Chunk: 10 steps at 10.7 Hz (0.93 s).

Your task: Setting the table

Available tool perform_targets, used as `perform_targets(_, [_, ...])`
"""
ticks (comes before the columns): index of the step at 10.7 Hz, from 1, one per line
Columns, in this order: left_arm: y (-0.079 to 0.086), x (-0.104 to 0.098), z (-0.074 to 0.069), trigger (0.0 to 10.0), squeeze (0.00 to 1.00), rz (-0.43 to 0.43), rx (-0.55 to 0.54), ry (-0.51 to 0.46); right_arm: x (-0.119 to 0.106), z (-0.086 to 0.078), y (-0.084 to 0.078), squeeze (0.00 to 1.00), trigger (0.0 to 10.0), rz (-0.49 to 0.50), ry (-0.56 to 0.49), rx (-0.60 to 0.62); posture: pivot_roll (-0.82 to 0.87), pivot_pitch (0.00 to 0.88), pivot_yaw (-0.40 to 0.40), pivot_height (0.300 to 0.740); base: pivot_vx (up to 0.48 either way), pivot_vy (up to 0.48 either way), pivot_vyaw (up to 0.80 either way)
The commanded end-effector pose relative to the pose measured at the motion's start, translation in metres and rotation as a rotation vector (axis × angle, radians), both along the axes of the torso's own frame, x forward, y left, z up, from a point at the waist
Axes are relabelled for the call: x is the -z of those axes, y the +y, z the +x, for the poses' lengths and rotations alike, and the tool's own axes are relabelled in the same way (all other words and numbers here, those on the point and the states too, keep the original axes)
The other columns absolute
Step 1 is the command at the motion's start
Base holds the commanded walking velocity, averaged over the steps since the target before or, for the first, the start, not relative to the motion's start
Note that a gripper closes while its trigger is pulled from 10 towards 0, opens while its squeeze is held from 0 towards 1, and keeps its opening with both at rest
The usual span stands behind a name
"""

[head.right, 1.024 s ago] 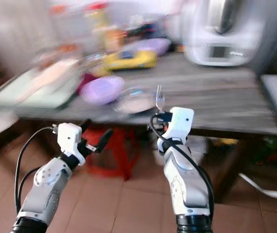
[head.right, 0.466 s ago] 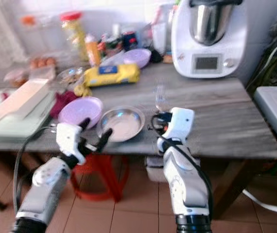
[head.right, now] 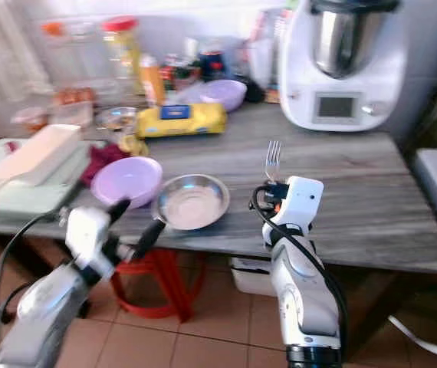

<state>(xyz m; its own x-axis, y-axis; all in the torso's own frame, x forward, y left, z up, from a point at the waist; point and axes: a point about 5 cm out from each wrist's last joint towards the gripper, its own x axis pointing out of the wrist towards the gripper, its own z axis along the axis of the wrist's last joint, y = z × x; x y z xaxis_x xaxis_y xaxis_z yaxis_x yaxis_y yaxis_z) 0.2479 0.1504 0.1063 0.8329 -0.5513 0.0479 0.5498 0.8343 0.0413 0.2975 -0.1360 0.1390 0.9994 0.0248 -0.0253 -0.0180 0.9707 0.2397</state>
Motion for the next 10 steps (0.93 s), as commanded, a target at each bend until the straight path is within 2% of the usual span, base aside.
perform_targets(1, [0.002,0.000,-0.006,10.0,0.00,0.030,0.042,0.008,-0.004,0.000,-0.003,0.00,10.0,-0.002,-0.013,0.030,-0.02,0.000,0.084,0.740,0.000,0.000,0.00])
perform_targets(3, [0.001,0.007,-0.021,10.0,0.00,0.070,0.125,0.057,0.000,0.005,-0.012,0.00,10.0,0.012,0.031,0.075,-0.02,0.000,0.081,0.740,0.000,0.000,0.00])
perform_targets(4, [0.001,0.008,-0.024,10.0,0.00,0.069,0.139,0.066,0.000,0.006,-0.015,0.00,10.0,0.024,0.041,0.086,-0.02,0.000,0.080,0.740,0.000,0.000,0.00])
perform_targets(7, [0.000,0.010,-0.025,10.0,0.00,0.066,0.142,0.065,0.012,0.014,-0.014,0.00,10.0,0.062,0.132,0.065,-0.02,0.000,0.081,0.740,0.000,0.000,0.00])
perform_targets(10, [0.000,0.013,-0.024,10.0,0.00,0.064,0.143,0.069,0.013,0.025,-0.010,0.00,10.0,0.105,0.160,0.050,-0.02,0.000,0.081,0.740,0.000,0.000,0.00])
